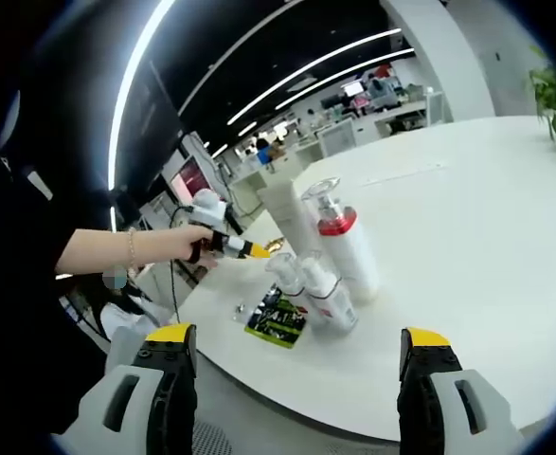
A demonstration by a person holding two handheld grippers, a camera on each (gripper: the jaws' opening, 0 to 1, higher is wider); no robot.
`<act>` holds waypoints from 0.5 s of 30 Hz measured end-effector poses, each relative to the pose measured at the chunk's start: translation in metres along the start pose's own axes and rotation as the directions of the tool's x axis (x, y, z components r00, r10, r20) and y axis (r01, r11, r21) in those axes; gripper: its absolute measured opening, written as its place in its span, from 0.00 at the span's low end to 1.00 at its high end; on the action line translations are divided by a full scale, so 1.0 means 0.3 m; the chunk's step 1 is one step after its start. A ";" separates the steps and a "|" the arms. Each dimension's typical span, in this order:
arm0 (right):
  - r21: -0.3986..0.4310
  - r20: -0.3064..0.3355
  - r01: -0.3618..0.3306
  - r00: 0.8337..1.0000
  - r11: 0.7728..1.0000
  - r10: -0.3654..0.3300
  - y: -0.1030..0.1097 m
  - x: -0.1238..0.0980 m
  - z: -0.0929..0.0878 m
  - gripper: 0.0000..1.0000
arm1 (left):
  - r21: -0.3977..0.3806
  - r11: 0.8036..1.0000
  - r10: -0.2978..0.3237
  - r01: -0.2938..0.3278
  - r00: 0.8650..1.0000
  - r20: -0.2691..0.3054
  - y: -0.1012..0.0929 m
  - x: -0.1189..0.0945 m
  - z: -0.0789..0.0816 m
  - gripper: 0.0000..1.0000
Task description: Arrange the skincare products in the storage area until every visible bottle or jar stands upright without overlapping.
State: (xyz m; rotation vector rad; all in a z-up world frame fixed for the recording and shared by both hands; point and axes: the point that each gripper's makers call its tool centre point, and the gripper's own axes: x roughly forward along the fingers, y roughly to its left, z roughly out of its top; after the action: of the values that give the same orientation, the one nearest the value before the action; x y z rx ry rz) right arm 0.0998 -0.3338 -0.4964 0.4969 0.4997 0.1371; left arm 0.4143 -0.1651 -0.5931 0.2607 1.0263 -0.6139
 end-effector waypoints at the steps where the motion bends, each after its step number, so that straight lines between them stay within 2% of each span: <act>1: 0.003 0.000 0.002 1.000 1.000 -0.002 -0.002 0.000 0.000 0.92 | 0.002 1.000 0.004 -0.004 1.000 0.004 0.008 0.009 0.010 0.65; 3: 0.006 0.000 0.002 1.000 1.000 -0.002 -0.002 0.001 0.000 0.92 | -0.007 1.000 0.011 -0.011 1.000 0.014 0.010 0.002 0.009 0.64; 9: 0.012 0.000 0.008 1.000 1.000 -0.008 -0.001 -0.002 0.003 0.91 | -0.036 0.998 0.048 -0.047 0.999 0.025 0.054 0.043 0.042 0.61; 11: 0.017 0.003 0.010 1.000 1.000 -0.010 0.000 -0.004 0.005 0.91 | -0.050 0.996 0.073 -0.072 0.997 0.032 0.077 0.067 0.069 0.60; 15: 0.018 0.002 0.013 1.000 1.000 -0.013 0.000 -0.006 0.006 0.91 | -0.098 0.992 0.089 -0.085 0.995 0.041 0.080 0.079 0.091 0.61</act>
State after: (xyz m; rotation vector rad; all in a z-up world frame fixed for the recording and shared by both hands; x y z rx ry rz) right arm 0.0992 -0.3351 -0.4943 0.5114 0.5022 0.1191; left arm 0.4570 -0.1673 -0.6016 0.2052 0.9929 -0.4879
